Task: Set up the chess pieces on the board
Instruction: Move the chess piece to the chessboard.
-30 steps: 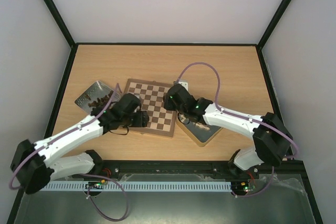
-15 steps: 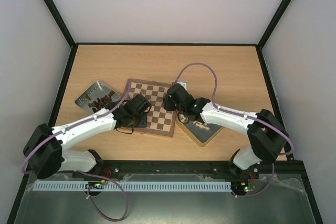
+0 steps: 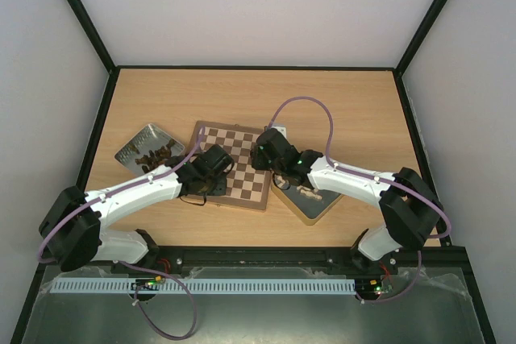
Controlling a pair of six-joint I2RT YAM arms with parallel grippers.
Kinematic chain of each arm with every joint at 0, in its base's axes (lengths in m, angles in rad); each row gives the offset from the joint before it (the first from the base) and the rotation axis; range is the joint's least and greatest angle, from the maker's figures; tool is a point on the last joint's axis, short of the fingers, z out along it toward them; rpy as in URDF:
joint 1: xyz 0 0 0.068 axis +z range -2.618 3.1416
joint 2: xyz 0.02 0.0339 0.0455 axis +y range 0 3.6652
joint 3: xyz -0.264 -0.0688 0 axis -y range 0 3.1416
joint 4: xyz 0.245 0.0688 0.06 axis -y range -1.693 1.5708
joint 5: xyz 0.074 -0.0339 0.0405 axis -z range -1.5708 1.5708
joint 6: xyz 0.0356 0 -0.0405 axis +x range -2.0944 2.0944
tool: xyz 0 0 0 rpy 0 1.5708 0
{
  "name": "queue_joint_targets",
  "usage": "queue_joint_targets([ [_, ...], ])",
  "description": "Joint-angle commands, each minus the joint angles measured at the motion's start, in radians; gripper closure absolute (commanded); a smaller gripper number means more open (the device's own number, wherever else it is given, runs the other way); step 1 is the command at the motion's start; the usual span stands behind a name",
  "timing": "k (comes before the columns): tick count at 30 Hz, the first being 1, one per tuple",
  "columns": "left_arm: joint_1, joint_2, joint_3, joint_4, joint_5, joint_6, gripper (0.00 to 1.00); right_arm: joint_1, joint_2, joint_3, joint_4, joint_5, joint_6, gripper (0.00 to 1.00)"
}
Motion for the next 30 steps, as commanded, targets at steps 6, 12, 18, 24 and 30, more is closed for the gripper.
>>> queue_joint_targets([
  [6, -0.004, 0.009, 0.01, 0.015, -0.043, 0.01, 0.79, -0.006, 0.01, 0.001, 0.015, 0.02, 0.002, 0.49],
  [12, -0.003, 0.0, -0.007, 0.053, -0.028, 0.019, 0.79, -0.007, 0.01, 0.001, 0.009, 0.018, 0.002, 0.49],
  [18, -0.004, -0.002, -0.014, 0.045, -0.023, 0.017, 0.76, -0.007, -0.004, -0.005, -0.001, 0.021, 0.007, 0.49],
  [24, -0.004, -0.008, -0.014, 0.031, -0.022, 0.017, 0.77, -0.006, -0.017, -0.009, -0.002, 0.029, 0.011, 0.49],
  [30, -0.003, -0.013, -0.012, 0.004, -0.024, 0.019, 0.8, -0.006, -0.019, -0.018, -0.001, 0.02, 0.018, 0.49],
])
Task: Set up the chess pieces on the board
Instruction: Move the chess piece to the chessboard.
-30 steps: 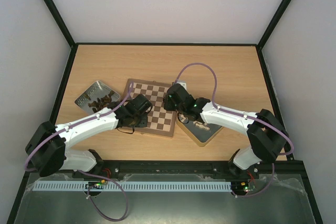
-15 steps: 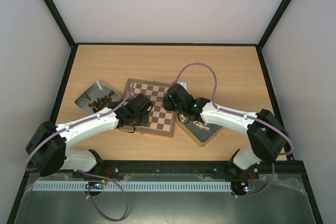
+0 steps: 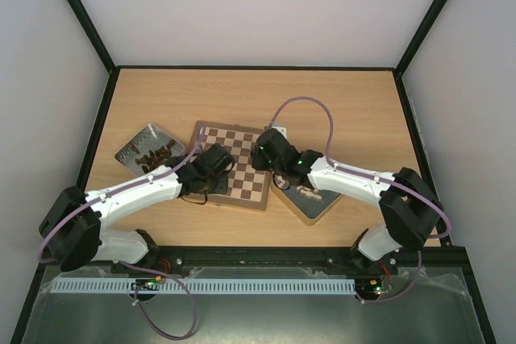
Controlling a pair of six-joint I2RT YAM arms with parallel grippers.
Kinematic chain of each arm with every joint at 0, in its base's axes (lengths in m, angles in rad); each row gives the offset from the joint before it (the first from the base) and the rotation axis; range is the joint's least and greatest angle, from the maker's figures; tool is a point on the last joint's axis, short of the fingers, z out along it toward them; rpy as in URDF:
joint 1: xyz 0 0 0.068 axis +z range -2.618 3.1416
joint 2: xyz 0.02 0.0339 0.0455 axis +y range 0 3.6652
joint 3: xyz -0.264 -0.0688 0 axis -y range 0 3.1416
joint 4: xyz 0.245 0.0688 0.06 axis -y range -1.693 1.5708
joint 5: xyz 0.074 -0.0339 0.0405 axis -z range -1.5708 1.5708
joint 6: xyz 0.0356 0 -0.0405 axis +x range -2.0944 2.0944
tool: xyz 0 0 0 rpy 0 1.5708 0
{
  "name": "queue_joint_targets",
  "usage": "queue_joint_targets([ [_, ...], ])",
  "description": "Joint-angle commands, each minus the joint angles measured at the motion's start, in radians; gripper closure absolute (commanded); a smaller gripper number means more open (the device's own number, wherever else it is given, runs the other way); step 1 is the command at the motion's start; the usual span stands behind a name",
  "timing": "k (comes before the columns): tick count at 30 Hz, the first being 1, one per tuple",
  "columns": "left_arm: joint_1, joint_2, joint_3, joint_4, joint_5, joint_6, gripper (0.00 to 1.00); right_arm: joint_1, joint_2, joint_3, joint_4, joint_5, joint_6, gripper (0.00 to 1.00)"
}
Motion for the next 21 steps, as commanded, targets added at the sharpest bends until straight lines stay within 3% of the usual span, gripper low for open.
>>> queue_joint_targets([
  [1, -0.004, -0.02, -0.007, -0.042, -0.006, 0.004, 0.81, -0.005, -0.019, -0.018, 0.001, 0.02, 0.016, 0.49],
  [21, -0.004, -0.018, 0.008, -0.074, -0.016, 0.026, 0.81, -0.005, -0.016, -0.019, 0.012, 0.01, 0.023, 0.49],
])
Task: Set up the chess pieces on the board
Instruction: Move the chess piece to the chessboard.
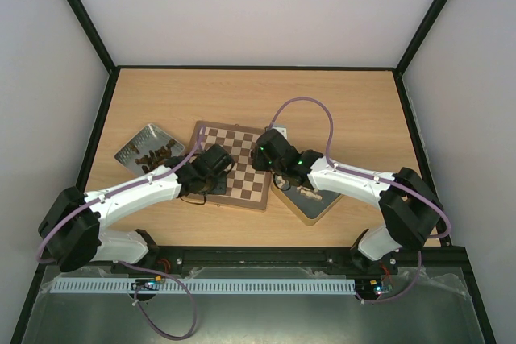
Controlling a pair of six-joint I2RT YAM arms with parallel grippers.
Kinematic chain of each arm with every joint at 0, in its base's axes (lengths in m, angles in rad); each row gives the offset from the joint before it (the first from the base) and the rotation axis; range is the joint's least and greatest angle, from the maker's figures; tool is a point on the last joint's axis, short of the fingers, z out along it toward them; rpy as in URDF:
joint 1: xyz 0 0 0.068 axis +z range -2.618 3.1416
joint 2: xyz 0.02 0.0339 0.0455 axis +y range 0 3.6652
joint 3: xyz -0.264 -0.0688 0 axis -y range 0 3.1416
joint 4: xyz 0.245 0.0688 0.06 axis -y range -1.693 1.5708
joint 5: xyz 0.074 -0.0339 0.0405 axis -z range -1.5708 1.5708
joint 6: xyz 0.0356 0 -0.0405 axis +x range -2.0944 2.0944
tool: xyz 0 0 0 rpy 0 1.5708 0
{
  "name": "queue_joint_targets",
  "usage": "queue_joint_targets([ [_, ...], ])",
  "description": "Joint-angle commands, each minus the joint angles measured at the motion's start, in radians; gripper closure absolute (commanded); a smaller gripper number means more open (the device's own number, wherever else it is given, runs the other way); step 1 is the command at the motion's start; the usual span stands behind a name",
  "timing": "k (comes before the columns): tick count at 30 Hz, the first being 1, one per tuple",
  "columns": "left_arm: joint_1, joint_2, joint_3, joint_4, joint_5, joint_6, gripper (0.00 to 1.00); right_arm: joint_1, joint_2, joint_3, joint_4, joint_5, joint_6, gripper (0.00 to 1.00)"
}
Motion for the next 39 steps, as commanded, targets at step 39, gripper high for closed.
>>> queue_joint_targets([
  [39, -0.086, 0.08, 0.072, -0.011, 0.016, 0.05, 0.81, -0.005, -0.021, -0.025, 0.02, 0.032, 0.019, 0.49],
])
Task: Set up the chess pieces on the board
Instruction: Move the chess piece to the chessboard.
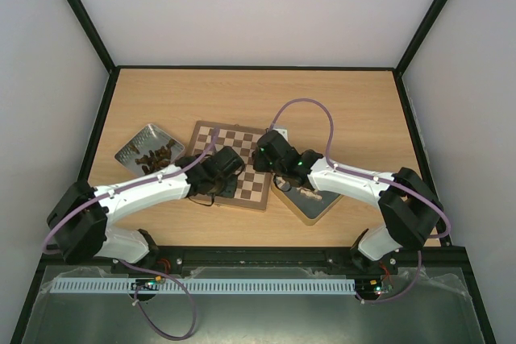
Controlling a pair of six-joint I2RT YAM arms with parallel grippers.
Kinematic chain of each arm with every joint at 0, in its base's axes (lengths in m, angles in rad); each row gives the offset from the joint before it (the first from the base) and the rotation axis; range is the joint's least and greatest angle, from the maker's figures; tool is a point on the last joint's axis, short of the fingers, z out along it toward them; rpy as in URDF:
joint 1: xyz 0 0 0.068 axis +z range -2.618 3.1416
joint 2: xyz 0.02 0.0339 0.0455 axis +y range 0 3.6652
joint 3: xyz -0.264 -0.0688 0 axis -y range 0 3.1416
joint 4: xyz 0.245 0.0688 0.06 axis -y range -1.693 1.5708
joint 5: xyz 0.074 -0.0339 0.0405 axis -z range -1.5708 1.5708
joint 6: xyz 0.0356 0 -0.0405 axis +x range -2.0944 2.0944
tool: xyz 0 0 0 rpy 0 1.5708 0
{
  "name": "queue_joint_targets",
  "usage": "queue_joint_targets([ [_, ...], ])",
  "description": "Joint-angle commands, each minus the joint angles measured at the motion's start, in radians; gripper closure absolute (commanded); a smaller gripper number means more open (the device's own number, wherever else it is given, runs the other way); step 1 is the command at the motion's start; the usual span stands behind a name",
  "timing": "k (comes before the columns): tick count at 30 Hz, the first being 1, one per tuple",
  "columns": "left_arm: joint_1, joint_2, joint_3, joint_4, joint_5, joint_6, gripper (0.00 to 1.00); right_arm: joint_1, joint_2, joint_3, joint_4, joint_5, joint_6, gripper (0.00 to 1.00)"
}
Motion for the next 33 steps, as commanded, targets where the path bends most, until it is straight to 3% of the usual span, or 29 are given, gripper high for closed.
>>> queue_joint_targets([
  [1, -0.013, 0.017, 0.022, -0.029, -0.017, -0.005, 0.81, -0.004, -0.019, -0.011, 0.019, 0.028, 0.015, 0.49],
  [13, -0.014, 0.016, 0.033, -0.042, -0.038, -0.009, 0.74, -0.005, -0.023, -0.013, 0.019, 0.026, 0.017, 0.49],
  [17, -0.014, 0.014, 0.038, -0.037, -0.026, -0.007, 0.67, -0.004, -0.034, -0.013, 0.015, 0.029, 0.018, 0.49],
  [22, -0.014, -0.007, 0.044, -0.018, -0.014, -0.013, 0.52, -0.004, -0.071, -0.006, -0.013, 0.057, 0.012, 0.48],
  [27, -0.007, -0.073, 0.051, 0.046, -0.024, -0.033, 0.38, -0.017, -0.166, -0.029, -0.111, 0.175, 0.0, 0.47],
  [33, 0.078, -0.155, 0.021, 0.192, 0.014, -0.03, 0.34, -0.136, -0.331, -0.162, -0.232, 0.238, 0.034, 0.47],
])
